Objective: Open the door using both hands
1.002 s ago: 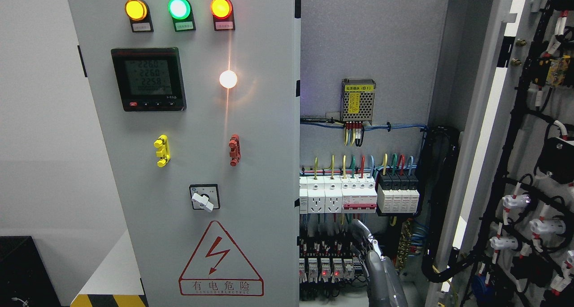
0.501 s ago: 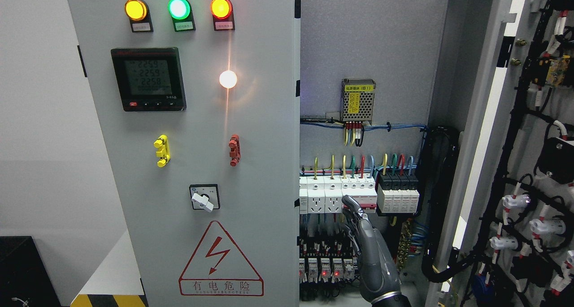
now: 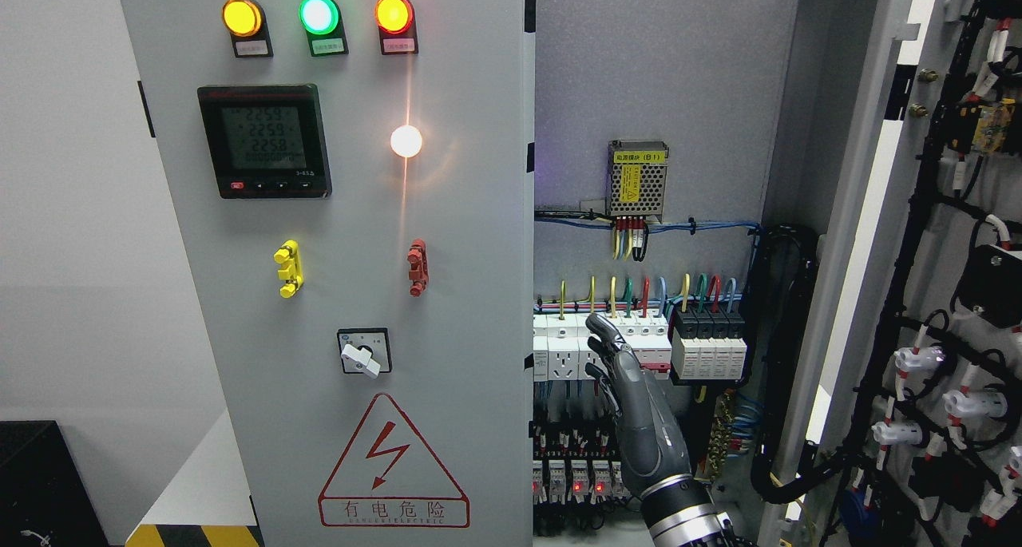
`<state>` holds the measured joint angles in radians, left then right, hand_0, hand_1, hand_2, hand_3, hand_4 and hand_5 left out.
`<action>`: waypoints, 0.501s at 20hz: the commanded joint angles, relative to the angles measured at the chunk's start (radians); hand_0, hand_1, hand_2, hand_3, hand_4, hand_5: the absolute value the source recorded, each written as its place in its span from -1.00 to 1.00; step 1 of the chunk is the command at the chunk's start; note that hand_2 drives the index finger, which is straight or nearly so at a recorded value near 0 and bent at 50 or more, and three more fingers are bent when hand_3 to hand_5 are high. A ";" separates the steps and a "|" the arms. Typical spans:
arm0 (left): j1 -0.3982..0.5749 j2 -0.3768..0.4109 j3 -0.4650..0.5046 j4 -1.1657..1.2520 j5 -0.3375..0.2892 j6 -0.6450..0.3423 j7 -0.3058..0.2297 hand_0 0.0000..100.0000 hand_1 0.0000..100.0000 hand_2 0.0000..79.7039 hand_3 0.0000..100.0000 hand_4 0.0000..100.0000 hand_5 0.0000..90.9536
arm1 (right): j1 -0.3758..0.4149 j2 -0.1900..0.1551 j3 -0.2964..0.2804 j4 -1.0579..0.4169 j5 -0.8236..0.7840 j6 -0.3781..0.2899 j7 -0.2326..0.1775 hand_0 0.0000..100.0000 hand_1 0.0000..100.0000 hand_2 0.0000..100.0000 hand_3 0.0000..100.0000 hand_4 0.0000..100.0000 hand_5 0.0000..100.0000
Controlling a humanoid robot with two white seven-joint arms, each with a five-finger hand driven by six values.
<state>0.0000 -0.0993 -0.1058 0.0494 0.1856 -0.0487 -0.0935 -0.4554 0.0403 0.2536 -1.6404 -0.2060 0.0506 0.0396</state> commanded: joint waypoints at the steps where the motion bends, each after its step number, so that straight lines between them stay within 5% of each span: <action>1: 0.031 0.000 0.000 0.000 0.000 0.000 0.000 -1.00 -1.00 -1.00 -1.00 -1.00 -1.00 | -0.057 -0.002 0.007 0.103 -0.003 -0.001 0.025 -0.62 -1.00 -1.00 -1.00 -1.00 -1.00; 10: 0.031 0.000 0.000 0.000 0.000 0.000 0.000 -1.00 -1.00 -1.00 -1.00 -1.00 -1.00 | -0.126 0.000 -0.001 0.195 -0.016 0.000 0.032 -0.62 -1.00 -1.00 -1.00 -1.00 -1.00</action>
<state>0.0000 -0.0995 -0.1058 0.0492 0.1856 -0.0487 -0.0935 -0.5375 0.0395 0.2554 -1.5503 -0.2105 0.0505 0.0703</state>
